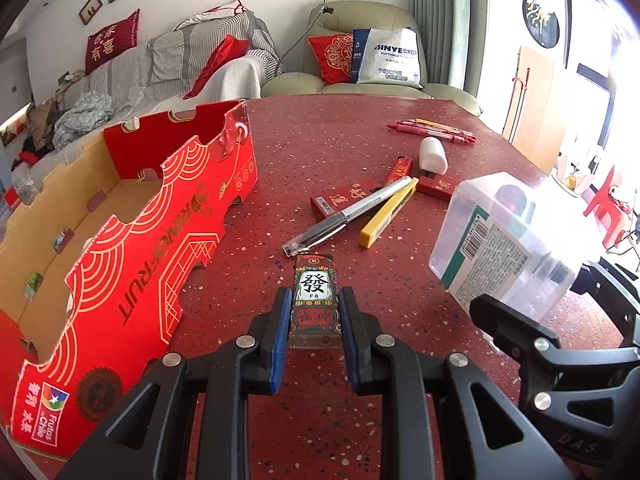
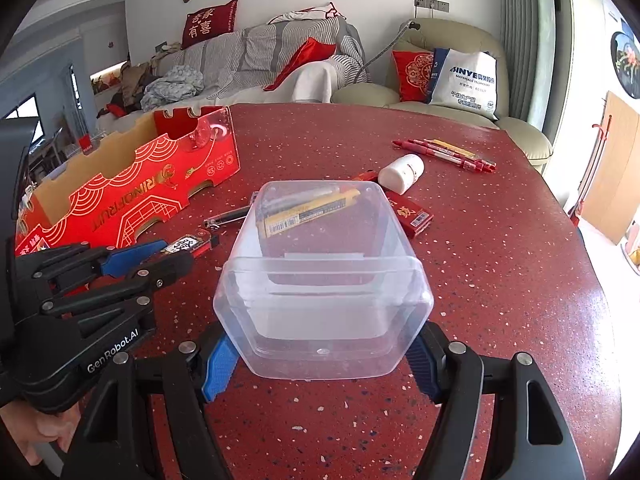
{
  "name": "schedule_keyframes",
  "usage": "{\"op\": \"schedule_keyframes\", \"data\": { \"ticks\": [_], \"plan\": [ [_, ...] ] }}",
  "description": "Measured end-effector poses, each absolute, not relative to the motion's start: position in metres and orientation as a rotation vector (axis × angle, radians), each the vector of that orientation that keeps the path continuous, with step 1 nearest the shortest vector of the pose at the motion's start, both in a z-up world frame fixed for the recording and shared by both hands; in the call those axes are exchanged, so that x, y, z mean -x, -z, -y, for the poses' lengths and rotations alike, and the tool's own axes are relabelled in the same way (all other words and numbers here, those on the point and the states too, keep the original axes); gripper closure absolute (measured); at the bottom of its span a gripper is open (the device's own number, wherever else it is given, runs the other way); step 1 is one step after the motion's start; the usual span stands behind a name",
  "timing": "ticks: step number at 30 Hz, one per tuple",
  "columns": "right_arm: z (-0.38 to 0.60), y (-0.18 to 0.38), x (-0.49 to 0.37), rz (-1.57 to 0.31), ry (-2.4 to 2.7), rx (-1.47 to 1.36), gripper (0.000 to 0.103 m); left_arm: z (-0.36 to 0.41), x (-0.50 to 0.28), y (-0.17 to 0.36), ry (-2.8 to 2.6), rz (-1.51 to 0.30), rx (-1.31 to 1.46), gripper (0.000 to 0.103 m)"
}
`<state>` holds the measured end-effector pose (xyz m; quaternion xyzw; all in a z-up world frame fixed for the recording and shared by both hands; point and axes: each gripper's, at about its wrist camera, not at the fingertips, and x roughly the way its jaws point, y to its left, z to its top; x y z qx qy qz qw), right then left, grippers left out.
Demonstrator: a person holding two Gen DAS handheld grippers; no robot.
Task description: Organize rigid objects
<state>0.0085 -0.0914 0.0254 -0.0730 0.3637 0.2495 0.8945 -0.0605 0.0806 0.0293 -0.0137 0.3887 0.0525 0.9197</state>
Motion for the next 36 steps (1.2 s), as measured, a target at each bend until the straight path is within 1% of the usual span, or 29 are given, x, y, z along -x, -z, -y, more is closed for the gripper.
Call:
{"op": "schedule_keyframes", "data": {
  "ticks": [5,12,26,31,36],
  "plan": [
    [0.082,-0.025,-0.008,-0.75,-0.52,0.172,0.03,-0.093,0.052,-0.018,-0.119,-0.84,0.062,0.077],
    [0.075,-0.025,-0.003,-0.735,-0.519,0.22,0.03,-0.094,0.052,-0.017,-0.123,-0.834,0.065,0.077],
    [0.08,-0.026,-0.005,-0.729,-0.497,0.191,0.03,-0.088,0.057,-0.021,-0.137,-0.801,0.038,0.077],
    [0.082,-0.026,-0.006,-0.734,-0.506,0.175,0.03,-0.092,0.054,-0.018,-0.129,-0.835,0.051,0.077],
    [0.08,-0.031,-0.003,-0.744,-0.514,0.15,0.03,-0.097,0.065,-0.034,-0.124,-0.821,0.047,0.077]
  ]
}}
